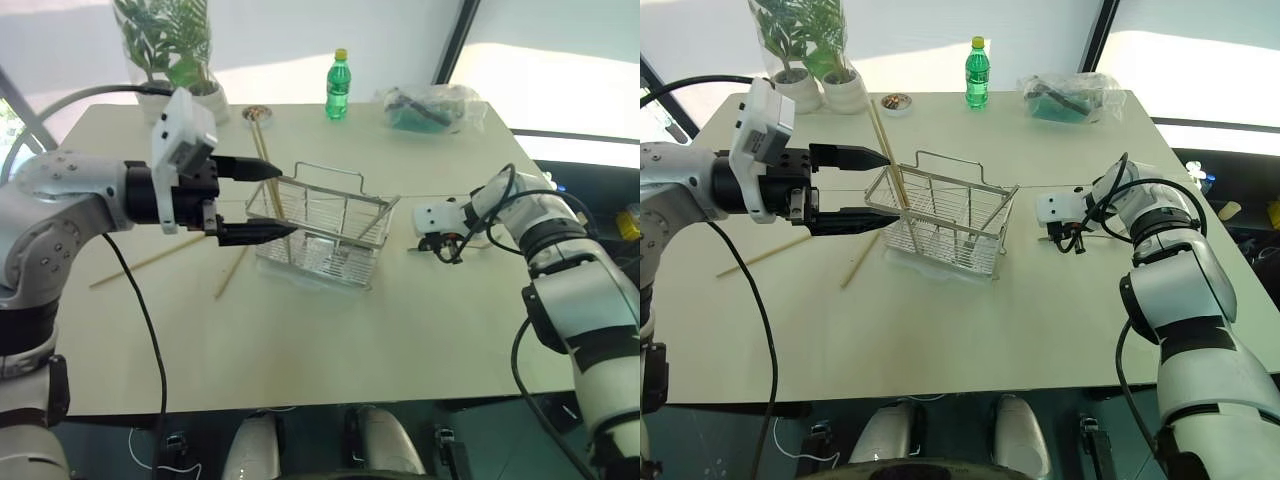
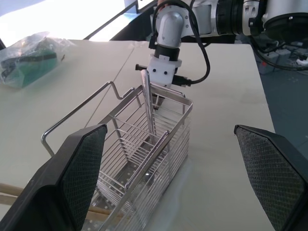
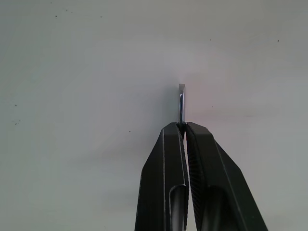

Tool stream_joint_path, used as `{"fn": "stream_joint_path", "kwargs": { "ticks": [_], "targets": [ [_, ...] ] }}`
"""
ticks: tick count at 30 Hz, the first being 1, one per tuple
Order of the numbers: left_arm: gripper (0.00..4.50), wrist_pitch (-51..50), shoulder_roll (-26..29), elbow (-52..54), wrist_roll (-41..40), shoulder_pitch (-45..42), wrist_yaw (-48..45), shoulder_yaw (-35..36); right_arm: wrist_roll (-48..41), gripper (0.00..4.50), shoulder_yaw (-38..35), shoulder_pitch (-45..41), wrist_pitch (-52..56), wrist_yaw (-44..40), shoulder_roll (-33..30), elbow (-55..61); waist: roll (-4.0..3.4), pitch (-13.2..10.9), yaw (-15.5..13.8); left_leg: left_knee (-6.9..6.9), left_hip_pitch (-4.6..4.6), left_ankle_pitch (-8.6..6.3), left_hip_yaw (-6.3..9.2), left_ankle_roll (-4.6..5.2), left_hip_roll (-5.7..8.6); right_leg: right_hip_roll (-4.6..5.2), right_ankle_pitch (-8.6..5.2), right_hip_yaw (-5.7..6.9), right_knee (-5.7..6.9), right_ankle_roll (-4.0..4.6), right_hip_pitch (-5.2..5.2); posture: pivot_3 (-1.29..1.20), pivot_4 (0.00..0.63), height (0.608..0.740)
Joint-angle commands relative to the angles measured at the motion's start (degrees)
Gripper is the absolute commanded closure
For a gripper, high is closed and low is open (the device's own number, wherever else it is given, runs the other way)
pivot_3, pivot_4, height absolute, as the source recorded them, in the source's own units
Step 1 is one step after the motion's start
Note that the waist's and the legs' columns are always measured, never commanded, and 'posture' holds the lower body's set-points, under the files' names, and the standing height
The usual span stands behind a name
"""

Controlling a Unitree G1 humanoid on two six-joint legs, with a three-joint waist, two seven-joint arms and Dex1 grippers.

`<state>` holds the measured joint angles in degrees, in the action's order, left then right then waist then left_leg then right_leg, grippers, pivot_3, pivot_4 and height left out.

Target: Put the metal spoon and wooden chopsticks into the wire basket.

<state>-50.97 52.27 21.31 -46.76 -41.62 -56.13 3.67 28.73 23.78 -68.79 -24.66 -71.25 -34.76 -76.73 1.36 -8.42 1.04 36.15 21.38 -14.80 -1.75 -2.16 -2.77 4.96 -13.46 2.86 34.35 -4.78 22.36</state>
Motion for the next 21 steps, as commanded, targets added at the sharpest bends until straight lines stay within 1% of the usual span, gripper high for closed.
{"fn": "stream_joint_path", "kwargs": {
  "ticks": [1,6,16,17,19,21],
  "targets": [
    [0.0,1.0,0.8,0.0,0.4,-1.7,0.0,1.9,-0.7,4.41,-0.9,0.5,-0.1,0.1,-0.1,-0.2,0.0,0.0,0.0,0.0,0.0,0.0,0.0,0.0,0.0,0.0,0.0,0.0,0.0,0.0,0.0,0.0,0.15,0.717],
    [0.0,2.4,0.0,-2.0,1.6,-3.1,-0.7,0.9,-2.4,4.41,-2.6,-0.1,-0.1,0.2,-0.3,0.2,-0.03,0.0,0.0,0.0,0.02,0.0,-0.01,0.0,0.0,0.0,0.0,0.0,0.0,0.0,0.04,0.0,0.15,0.717],
    [0.0,4.3,-1.4,-4.1,3.6,-4.4,-1.9,-0.3,-2.0,4.41,-2.6,-0.4,-1.6,1.4,-0.9,0.6,-0.09,-0.1,0.0,-0.03,0.05,0.0,-0.03,0.0,0.0,0.0,0.0,0.0,0.0,-0.01,0.08,0.0,0.15,0.717],
    [0.0,4.3,-1.4,-3.8,3.6,-4.1,-1.9,-0.1,-2.5,4.41,-3.0,-0.8,-2.2,0.6,-1.4,0.9,-0.1,-0.1,0.0,-0.03,0.05,0.0,-0.02,0.0,0.0,0.0,0.0,0.0,0.0,-0.01,0.08,0.0,0.15,0.717],
    [0.0,4.3,-1.4,-3.4,3.6,-3.5,-1.8,0.4,-5.7,4.41,-5.5,-2.0,-2.9,-4.1,-2.4,1.8,-0.12,-0.2,0.0,-0.04,0.06,0.0,-0.02,0.0,0.0,0.0,0.0,0.0,0.0,-0.01,0.09,0.0,0.15,0.717],
    [0.0,4.3,-1.6,-3.3,3.3,-3.0,-1.2,1.6,-10.8,4.41,-9.2,-3.1,-2.7,-11.2,-3.7,3.9,-0.15,-0.3,0.0,-0.03,0.06,0.0,-0.02,0.0,0.0,0.0,0.01,-0.01,0.0,-0.02,0.09,0.0,0.15,0.717]
  ]
}}
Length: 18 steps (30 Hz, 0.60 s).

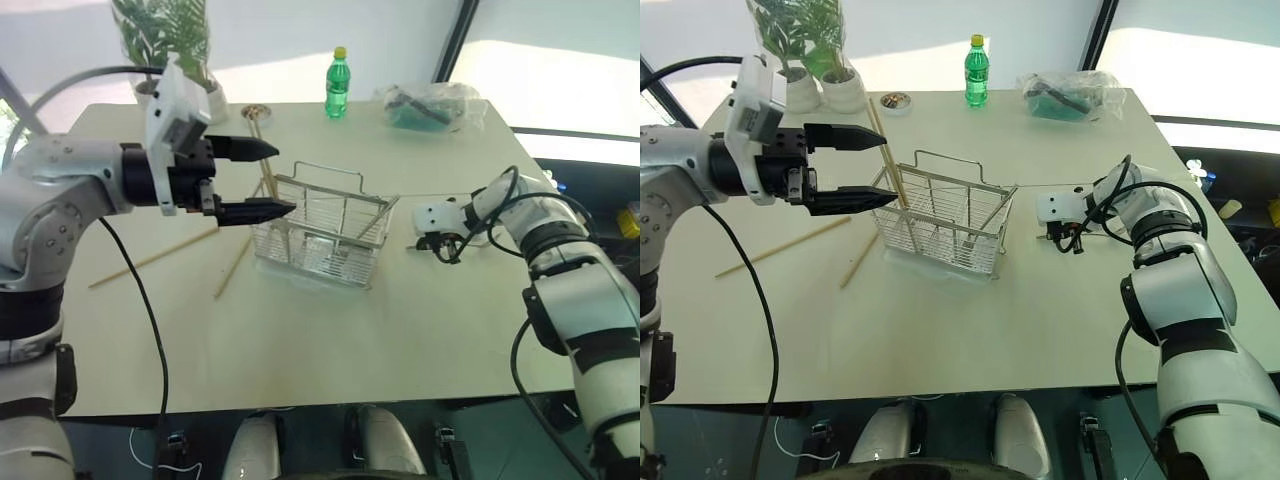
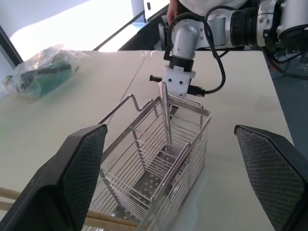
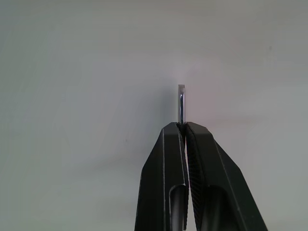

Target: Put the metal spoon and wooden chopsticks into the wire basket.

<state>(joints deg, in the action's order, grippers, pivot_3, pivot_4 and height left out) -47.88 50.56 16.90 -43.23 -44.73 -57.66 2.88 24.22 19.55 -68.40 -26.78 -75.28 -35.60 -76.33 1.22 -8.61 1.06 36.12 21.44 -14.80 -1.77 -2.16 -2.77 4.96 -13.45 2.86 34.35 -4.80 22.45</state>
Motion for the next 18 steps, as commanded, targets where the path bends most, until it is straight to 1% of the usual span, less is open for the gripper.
{"fn": "stream_joint_path", "kwargs": {
  "ticks": [1,2,3,4,6,7,8,10,12,14,16,18],
  "targets": [
    [0.0,1.1,0.0,1.1,-0.3,0.2,0.6,2.7,-7.8,4.41,-6.1,-3.7,-0.4,-9.3,-3.3,4.3,-0.04,-0.1,-0.1,0.01,0.01,0.0,0.0,0.0,0.0,0.0,0.0,0.0,0.0,-0.01,0.0,0.0,0.15,0.717],
    [0.0,1.2,0.0,1.0,-0.4,0.4,1.0,3.4,-11.0,4.41,-7.9,-3.4,0.9,-13.0,-4.1,6.5,-0.05,-0.2,-0.1,0.01,0.01,0.0,0.0,0.0,0.0,0.01,0.01,0.0,0.0,-0.01,0.0,0.0,0.15,0.717],
    [0.0,1.2,0.0,0.8,-0.6,0.5,1.3,4.1,-15.4,4.41,-7.8,-2.2,3.3,-15.3,-5.6,10.4,-0.05,-0.2,-0.1,0.01,0.01,0.0,0.0,0.0,0.0,0.01,0.01,0.0,-0.01,-0.01,0.0,0.0,0.15,0.717],
    [0.0,1.2,0.0,0.5,-0.7,0.6,1.6,4.8,-19.9,4.41,-7.3,-0.4,6.1,-16.6,-7.1,14.8,-0.07,-0.2,-0.1,0.0,0.0,0.0,0.0,0.0,0.0,0.0,0.0,0.0,0.0,-0.01,-0.01,0.0,0.15,0.717],
    [0.0,1.4,-0.1,0.0,-0.6,0.7,2.0,5.7,-29.6,4.41,-6.0,4.9,13.9,-17.2,-11.5,27.3,-0.04,-0.2,-0.4,-0.02,0.0,0.0,0.02,0.0,-0.01,0.01,0.0,0.01,0.0,-0.01,-0.02,0.0,0.15,0.717],
    [0.0,1.7,-0.1,-0.3,-0.4,0.7,2.0,6.0,-33.2,4.41,-6.9,7.3,18.5,-17.2,-13.3,32.8,-0.03,-0.2,-0.6,-0.03,0.0,0.0,0.06,0.0,-0.02,0.02,0.0,0.04,0.0,-0.01,-0.05,0.0,0.15,0.717],
    [0.0,1.9,-0.1,-0.5,-0.2,0.7,2.1,6.2,-35.8,4.41,-8.5,8.9,22.6,-17.2,-14.5,37.0,-0.02,-0.2,-0.6,-0.03,0.0,-0.01,0.08,-0.01,-0.02,0.04,0.0,0.09,-0.02,-0.02,-0.09,0.0,0.15,0.717],
    [0.0,2.0,-0.3,-0.8,-0.2,0.6,2.2,6.5,-37.9,4.41,-12.2,10.5,28.9,-17.0,-15.2,42.0,-0.05,-0.2,-0.4,0.01,0.0,-0.01,0.04,-0.01,-0.01,0.05,0.0,0.08,-0.03,-0.01,-0.08,0.0,0.15,0.717],
    [0.0,2.3,-0.4,-1.5,-0.1,0.3,2.3,6.8,-40.7,4.41,-16.8,11.2,35.3,-12.6,-15.6,45.3,-0.1,-0.2,-0.1,0.03,-0.02,-0.01,-0.02,-0.01,-0.01,0.05,0.0,0.03,-0.03,-0.01,-0.05,0.0,0.15,0.717],
    [0.0,2.6,-0.4,-2.1,0.1,0.0,2.2,6.9,-42.7,4.41,-20.6,12.0,39.2,-8.1,-15.5,48.1,-0.11,-0.2,-0.2,0.03,-0.03,0.0,-0.03,-0.01,-0.02,0.04,0.0,0.03,0.0,0.0,-0.01,0.0,0.15,0.717],
    [0.0,2.8,-0.4,-2.6,0.2,-0.2,2.1,6.8,-44.1,4.41,-23.5,12.2,43.2,-3.5,-14.6,50.6,-0.09,-0.2,-0.4,0.01,-0.04,0.0,-0.01,-0.01,-0.03,0.02,0.0,0.03,0.01,0.0,0.0,0.0,0.15,0.717],
    [0.0,3.0,-0.7,-3.2,0.5,-0.7,2.2,6.5,-46.5,4.41,-27.0,12.5,48.0,2.8,-12.7,54.4,-0.09,-0.2,-0.4,0.01,-0.01,-0.01,-0.02,-0.01,-0.04,0.02,-0.01,0.03,-0.03,0.0,-0.01,0.0,0.15,0.717]
  ]
}}
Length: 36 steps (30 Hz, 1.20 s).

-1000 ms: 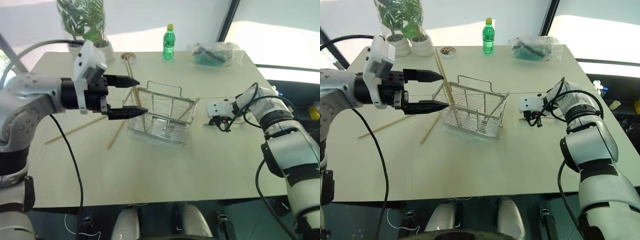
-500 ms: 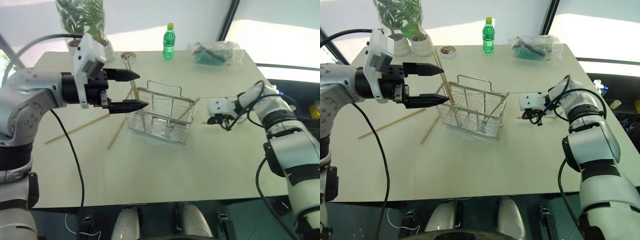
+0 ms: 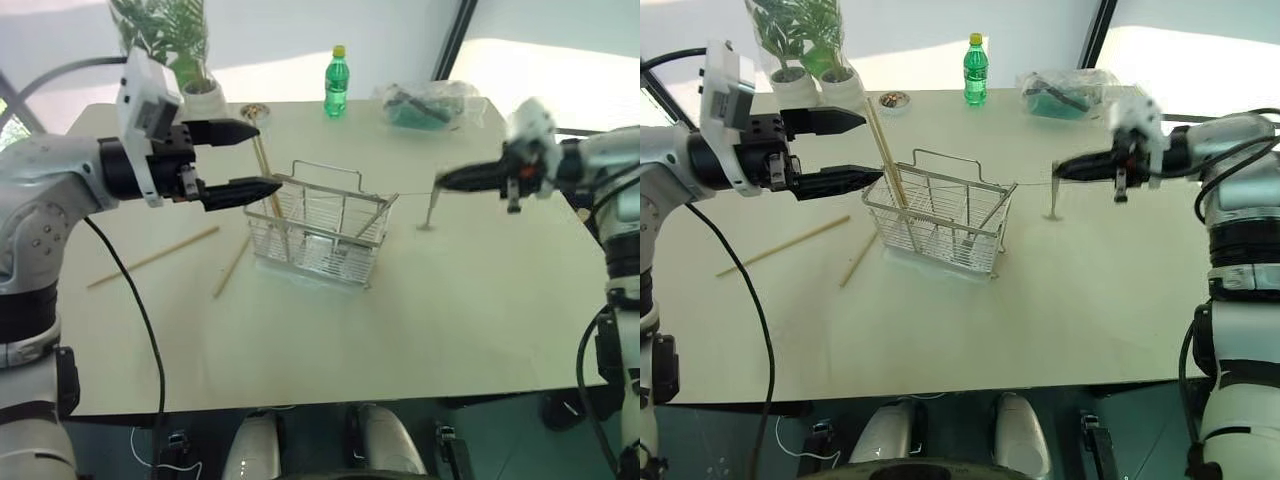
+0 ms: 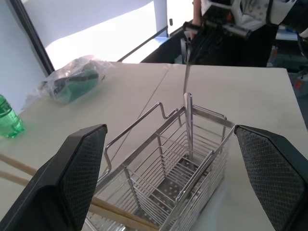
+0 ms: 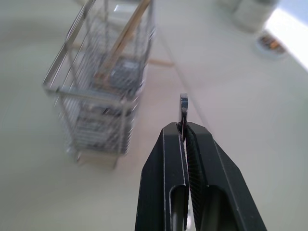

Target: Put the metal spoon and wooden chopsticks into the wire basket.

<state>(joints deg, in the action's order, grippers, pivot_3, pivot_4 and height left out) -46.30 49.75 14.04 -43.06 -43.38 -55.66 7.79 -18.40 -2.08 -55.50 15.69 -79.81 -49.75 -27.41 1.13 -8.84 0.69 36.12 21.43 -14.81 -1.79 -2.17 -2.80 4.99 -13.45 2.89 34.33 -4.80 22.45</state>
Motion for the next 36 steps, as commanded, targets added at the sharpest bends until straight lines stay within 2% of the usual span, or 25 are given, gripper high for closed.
{"fn": "stream_joint_path", "kwargs": {
  "ticks": [1,4,8,13,21,30,36],
  "targets": [
    [0.0,1.6,-0.1,-0.6,0.4,-2.4,0.2,1.3,-4.7,4.41,-6.5,0.3,7.0,9.5,2.1,7.6,0.01,0.0,0.0,0.0,0.02,0.0,-0.01,0.0,0.01,0.01,0.0,0.0,-0.02,0.0,0.0,0.0,0.15,0.717],
    [0.0,2.0,-0.4,-1.4,0.7,-3.0,0.0,0.8,-6.7,4.41,-8.4,1.2,10.1,12.7,3.3,12.5,0.01,0.0,-0.1,0.0,0.06,0.0,-0.01,0.0,0.01,0.01,0.0,0.0,-0.04,-0.01,0.02,0.0,0.15,0.717],
    [0.0,2.5,-0.5,-2.2,1.4,-3.2,-0.6,0.4,-10.4,4.41,-10.3,-1.9,15.4,17.5,4.6,16.8,-0.01,0.0,-0.1,-0.01,0.08,0.0,-0.01,0.01,0.02,0.01,0.0,0.0,-0.04,-0.01,0.04,0.0,0.15,0.717],
    [0.0,2.6,0.2,-2.2,1.8,-2.5,-2.4,-0.2,-17.1,4.41,-11.9,-4.2,23.6,19.5,3.9,24.0,0.0,0.0,-0.1,-0.07,0.09,-0.01,-0.01,0.02,0.01,0.0,0.0,0.0,-0.04,-0.01,0.1,0.0,0.15,0.717],
    [0.0,2.7,2.3,-0.5,2.0,-0.9,-8.1,-2.8,-30.6,4.41,-16.0,-0.1,38.0,22.5,2.7,35.3,0.05,0.0,-0.1,-0.06,0.12,-0.02,-0.01,0.04,0.01,0.03,-0.03,0.0,-0.08,0.06,0.08,0.0,0.15,0.717],
    [0.0,2.0,1.7,1.6,1.9,-1.1,-10.7,-5.2,-32.1,4.41,-13.9,9.5,37.3,27.9,7.3,41.2,0.08,0.0,-0.1,-0.05,0.14,-0.02,0.0,0.04,0.01,0.02,-0.11,-0.01,-0.07,0.19,0.11,0.0,0.15,0.717],
    [0.0,1.5,1.7,1.6,1.6,-2.0,-10.7,-5.4,-27.2,4.41,-8.3,16.2,32.9,30.1,10.1,43.1,0.13,0.1,-0.1,-0.05,0.14,-0.02,0.0,0.06,0.01,0.01,-0.11,-0.01,-0.08,0.19,0.1,0.0,0.15,0.717]
  ]
}}
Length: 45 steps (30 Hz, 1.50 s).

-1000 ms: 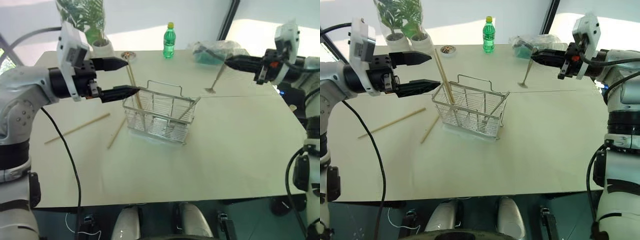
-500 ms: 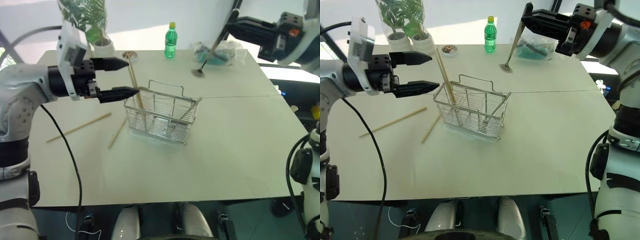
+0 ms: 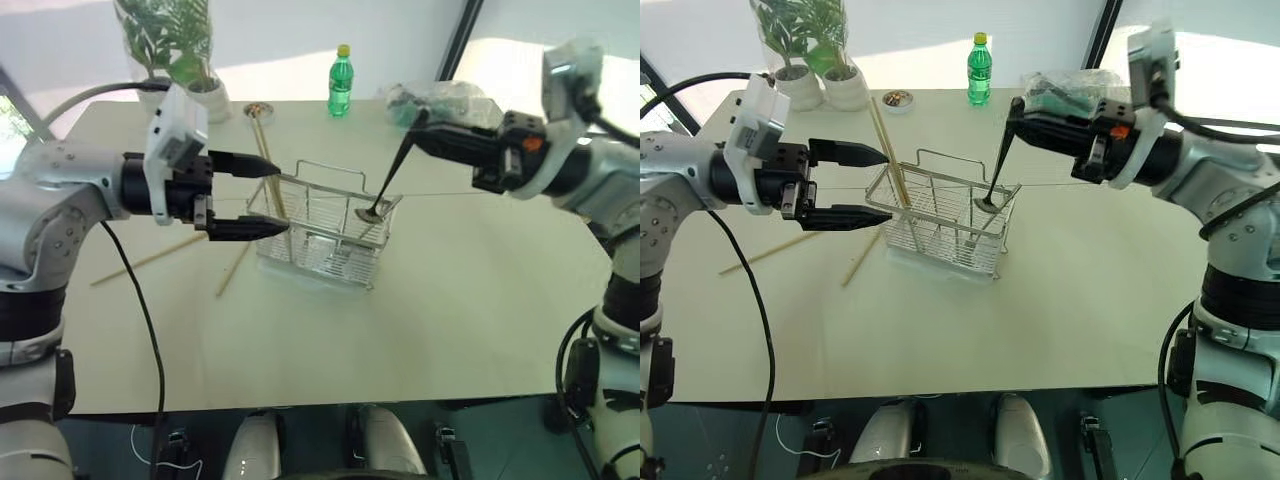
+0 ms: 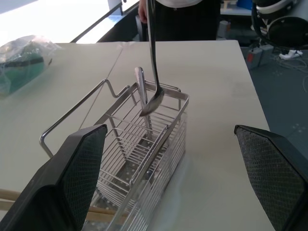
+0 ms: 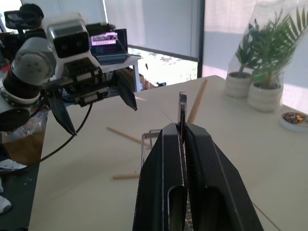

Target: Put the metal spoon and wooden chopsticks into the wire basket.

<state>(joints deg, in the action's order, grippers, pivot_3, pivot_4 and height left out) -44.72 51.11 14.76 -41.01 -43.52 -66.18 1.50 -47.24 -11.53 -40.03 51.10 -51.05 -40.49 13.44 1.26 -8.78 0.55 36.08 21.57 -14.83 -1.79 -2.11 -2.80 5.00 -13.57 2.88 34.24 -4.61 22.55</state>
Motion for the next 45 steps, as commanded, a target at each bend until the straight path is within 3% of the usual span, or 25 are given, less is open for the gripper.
{"fn": "stream_joint_path", "kwargs": {
  "ticks": [1,3,6,11,18,23,26,30,35,45],
  "targets": [
    [0.0,0.0,0.3,0.8,-0.4,-1.9,-0.2,0.8,2.8,4.41,2.5,1.8,-3.2,1.8,1.2,2.7,0.0,0.0,0.0,0.0,0.01,0.0,0.0,0.0,0.01,0.0,0.0,0.0,0.0,0.0,0.01,0.0,0.15,0.717],
    [0.0,0.0,0.4,0.7,-0.3,-1.8,-0.3,0.7,4.9,4.41,4.8,4.0,-4.9,1.8,1.7,3.5,0.01,0.0,0.0,0.0,0.01,0.0,0.0,0.0,0.0,0.0,0.0,0.0,0.01,0.0,0.02,0.0,0.15,0.717],
    [0.0,0.1,0.5,0.8,-0.1,-1.6,-0.3,0.7,7.6,3.58,6.6,5.2,-6.7,4.0,2.9,3.0,0.03,0.0,0.0,-0.01,0.02,0.0,0.02,0.0,0.01,-0.01,0.0,0.0,0.0,0.0,0.01,0.0,0.15,0.717],
    [0.0,-0.2,0.9,0.8,-0.3,-1.1,0.4,1.7,6.5,1.21,4.3,3.5,-7.3,4.0,2.3,3.1,0.02,0.0,0.0,0.0,0.02,0.0,0.03,0.0,0.0,-0.02,-0.01,0.0,0.0,0.01,0.02,0.0,0.15,0.717],
    [0.0,0.7,3.0,-1.2,1.0,0.7,1.7,4.6,-0.6,1.21,-3.3,-4.7,-4.2,-1.8,-5.3,-0.9,0.01,-0.1,0.0,-0.01,0.05,0.0,0.03,0.01,0.0,-0.01,-0.01,0.0,-0.03,0.02,0.04,0.0,0.15,0.717],
    [0.0,2.9,6.3,-4.2,3.3,2.5,0.9,6.6,-1.8,1.21,-3.3,-7.5,-4.1,-8.2,-11.6,-1.3,0.08,0.0,0.1,-0.1,0.02,-0.01,0.01,0.02,-0.01,-0.02,-0.03,0.0,-0.03,0.04,0.09,0.0,0.15,0.717],
    [0.0,5.3,10.2,-8.7,6.2,4.7,-0.8,8.3,0.2,1.21,-2.0,-3.4,-6.9,-14.7,-16.6,3.2,0.07,0.0,0.1,-0.11,0.05,-0.01,-0.01,0.02,-0.03,-0.01,-0.03,0.0,-0.06,0.05,0.12,0.0,0.15,0.717],
    [0.0,9.0,14.2,-14.5,10.5,9.7,-1.5,9.2,3.9,1.21,-0.3,6.4,-11.6,-16.8,-18.3,9.3,0.13,0.0,0.1,-0.12,0.06,-0.03,-0.05,0.04,-0.04,0.01,-0.04,0.0,-0.08,0.04,0.16,0.0,0.15,0.717],
    [0.0,15.7,13.8,-22.6,16.7,12.0,-1.2,6.6,6.0,1.21,0.3,14.9,-14.5,-16.3,-17.7,13.4,0.16,0.0,-0.2,-0.08,0.16,-0.03,-0.15,0.03,-0.04,0.1,-0.04,0.01,-0.06,0.06,0.29,0.0,0.15,0.717],
    [0.0,30.3,6.2,-55.4,29.9,-5.7,-8.6,-4.3,5.1,1.21,-1.0,20.6,-13.9,-12.3,-16.9,15.3,0.54,0.2,-1.6,0.14,0.79,-0.03,-0.12,0.04,-0.01,0.06,0.01,0.06,-0.03,0.1,0.73,0.0,0.15,0.717]
  ]
}}
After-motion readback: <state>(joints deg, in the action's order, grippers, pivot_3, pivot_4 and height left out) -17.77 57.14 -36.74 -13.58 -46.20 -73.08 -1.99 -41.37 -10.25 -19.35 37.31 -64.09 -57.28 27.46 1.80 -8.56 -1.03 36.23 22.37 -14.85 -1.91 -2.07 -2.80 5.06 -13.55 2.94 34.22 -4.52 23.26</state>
